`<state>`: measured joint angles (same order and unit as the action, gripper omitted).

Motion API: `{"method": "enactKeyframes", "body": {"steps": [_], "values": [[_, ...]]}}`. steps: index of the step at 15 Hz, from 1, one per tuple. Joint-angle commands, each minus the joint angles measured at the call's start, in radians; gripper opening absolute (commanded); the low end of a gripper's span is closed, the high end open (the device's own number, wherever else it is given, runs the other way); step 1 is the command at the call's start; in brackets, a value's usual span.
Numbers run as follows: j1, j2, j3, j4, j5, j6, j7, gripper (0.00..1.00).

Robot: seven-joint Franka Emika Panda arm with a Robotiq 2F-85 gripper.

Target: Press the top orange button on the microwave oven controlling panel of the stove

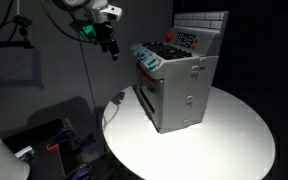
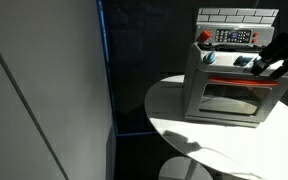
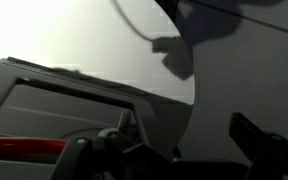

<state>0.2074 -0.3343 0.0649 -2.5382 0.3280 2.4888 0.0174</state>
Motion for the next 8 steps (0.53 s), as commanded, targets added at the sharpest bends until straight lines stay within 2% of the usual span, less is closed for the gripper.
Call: {"method": "enactKeyframes", "body": {"steps": [1, 8], "values": [[-0.03, 0.008, 0.007, 0.037, -0.021, 0.007, 0.016, 1.0], [-0.097, 0.021, 0.0, 0.115, -0.058, 0.012, 0.047, 1.0]]}}
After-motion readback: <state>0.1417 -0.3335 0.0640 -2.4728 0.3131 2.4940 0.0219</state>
